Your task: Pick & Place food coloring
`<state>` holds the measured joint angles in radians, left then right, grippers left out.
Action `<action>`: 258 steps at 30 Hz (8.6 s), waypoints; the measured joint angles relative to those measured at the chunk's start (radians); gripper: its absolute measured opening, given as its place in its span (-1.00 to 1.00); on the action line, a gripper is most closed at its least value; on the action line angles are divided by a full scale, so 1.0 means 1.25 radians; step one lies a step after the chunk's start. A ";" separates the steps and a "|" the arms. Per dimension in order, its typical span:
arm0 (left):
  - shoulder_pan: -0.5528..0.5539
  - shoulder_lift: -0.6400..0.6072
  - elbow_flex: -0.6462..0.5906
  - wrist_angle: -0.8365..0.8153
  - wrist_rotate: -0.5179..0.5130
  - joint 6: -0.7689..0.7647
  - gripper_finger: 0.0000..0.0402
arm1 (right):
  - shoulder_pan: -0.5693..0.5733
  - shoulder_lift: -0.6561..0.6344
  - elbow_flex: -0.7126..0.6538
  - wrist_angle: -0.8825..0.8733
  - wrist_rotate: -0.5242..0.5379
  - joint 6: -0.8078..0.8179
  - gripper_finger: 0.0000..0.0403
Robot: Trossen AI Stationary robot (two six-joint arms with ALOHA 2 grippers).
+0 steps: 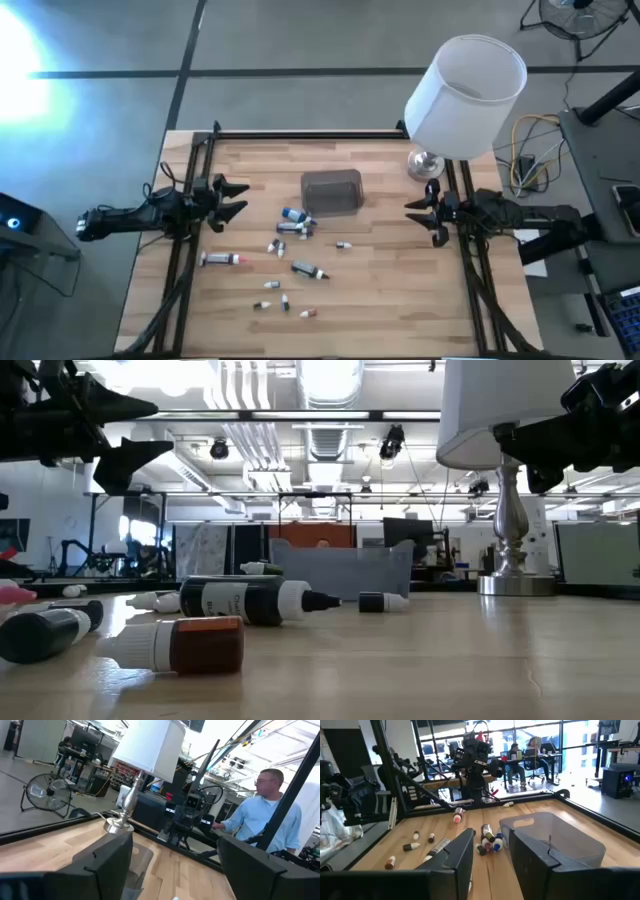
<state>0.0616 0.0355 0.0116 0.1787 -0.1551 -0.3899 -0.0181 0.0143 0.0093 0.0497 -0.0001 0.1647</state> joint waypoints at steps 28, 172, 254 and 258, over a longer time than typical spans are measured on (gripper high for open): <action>0.000 0.000 0.000 0.000 0.000 0.000 0.33 | 0.000 0.000 0.000 0.000 0.000 0.000 -0.41; 0.000 0.001 0.000 -0.001 0.000 0.000 0.33 | 0.095 1.460 0.827 -0.521 0.045 -0.448 -0.57; -0.080 0.832 0.424 -0.483 0.236 -0.523 0.34 | 0.204 1.263 0.858 -0.829 0.148 0.547 0.51; -0.111 0.933 0.441 -0.452 0.231 -0.538 0.34 | 0.205 1.263 0.858 -0.832 0.147 0.488 0.52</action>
<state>-0.0768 1.2020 0.5633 -0.3860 0.1332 -1.0626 0.2382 1.5929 1.0822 -0.9897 0.1841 0.7752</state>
